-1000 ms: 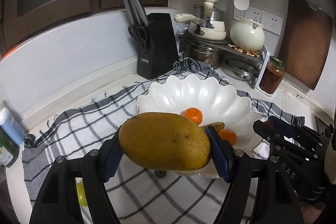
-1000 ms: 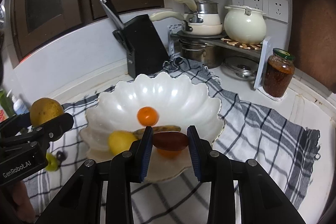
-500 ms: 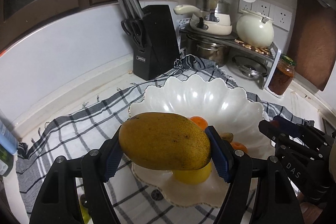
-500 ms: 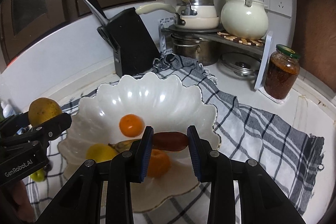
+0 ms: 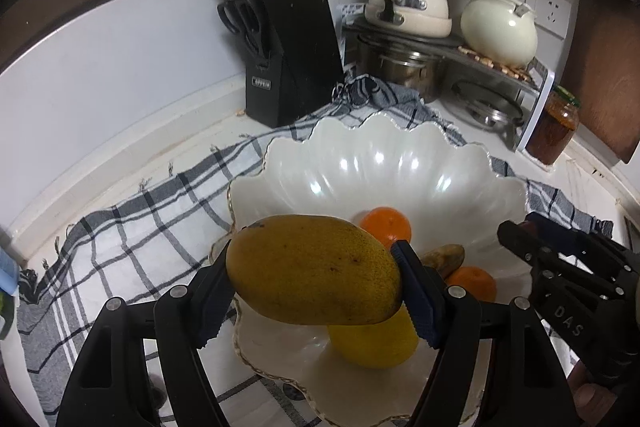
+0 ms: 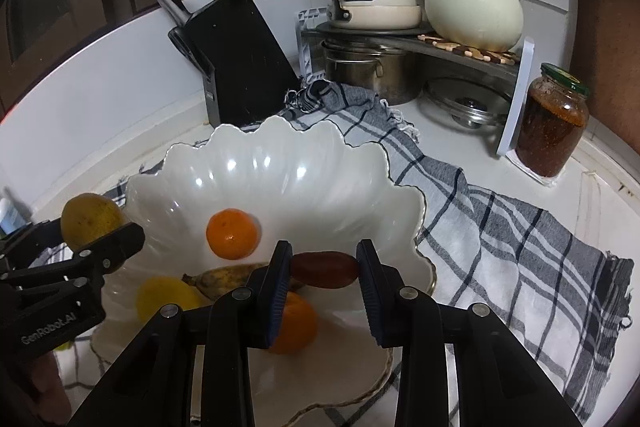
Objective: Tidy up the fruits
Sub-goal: 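Lower the mango and red fruit into the white bowl and open both tools, then withdraw both tools from the bowl back over the towel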
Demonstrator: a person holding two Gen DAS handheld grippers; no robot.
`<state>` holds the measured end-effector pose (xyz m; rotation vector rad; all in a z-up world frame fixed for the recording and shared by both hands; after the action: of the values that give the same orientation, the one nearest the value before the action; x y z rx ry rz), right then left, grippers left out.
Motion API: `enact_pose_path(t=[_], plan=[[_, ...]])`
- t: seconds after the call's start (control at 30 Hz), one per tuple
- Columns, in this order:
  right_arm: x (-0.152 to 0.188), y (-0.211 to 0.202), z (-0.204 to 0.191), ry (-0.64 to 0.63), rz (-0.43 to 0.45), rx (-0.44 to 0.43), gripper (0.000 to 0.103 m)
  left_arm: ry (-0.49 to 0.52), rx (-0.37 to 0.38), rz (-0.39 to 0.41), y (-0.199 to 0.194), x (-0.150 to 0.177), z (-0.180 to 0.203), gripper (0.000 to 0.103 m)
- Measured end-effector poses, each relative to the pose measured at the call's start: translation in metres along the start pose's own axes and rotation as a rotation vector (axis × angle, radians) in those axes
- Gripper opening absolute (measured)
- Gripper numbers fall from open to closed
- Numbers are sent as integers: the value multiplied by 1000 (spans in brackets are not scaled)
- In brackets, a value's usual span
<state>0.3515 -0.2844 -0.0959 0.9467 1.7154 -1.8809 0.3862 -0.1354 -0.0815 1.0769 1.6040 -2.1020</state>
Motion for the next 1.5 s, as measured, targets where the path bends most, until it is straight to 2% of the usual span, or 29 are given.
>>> enact_pose_path(t=[0.1,0.13,0.17,0.23,0.37,0.47,0.67,1.1,1.5], plan=[[0,0,0,-5,5,7,40,-3,-1,-14,3,3,-1,75],[0,-1,0,-5,8,10,49,-2,-2,-11,3,3,-1,78],[0,-1,0,-5,14,12,53,3,-10,-3,1,3,-1,85],[-2,-5,1,-3,28,21,64,8,-22,14,-4,0,-2,90],[-5,-14,4,11,57,41,84,13,-31,17,-10,-1,-4,93],[-7,-21,6,20,74,67,91,11,-36,23,-15,0,-5,96],[-8,-35,6,27,85,94,94,3,-55,43,-34,2,-10,103],[-5,-82,-28,10,137,69,94,-34,-85,108,-95,16,-40,103],[6,-110,-77,-31,158,31,94,-82,-125,140,-138,40,-79,103]])
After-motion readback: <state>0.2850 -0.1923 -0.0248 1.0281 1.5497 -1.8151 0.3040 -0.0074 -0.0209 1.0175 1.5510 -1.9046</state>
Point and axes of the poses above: each gripper's, at about its wrist camera, not at the fingertips, and y roughly the way its jaws point, z to its right, x to its underside, the point moved 6 cm from there along y, roughly the way its jaws point, and after that the axes turned 8 degrees about x, right-handed, at the moved point
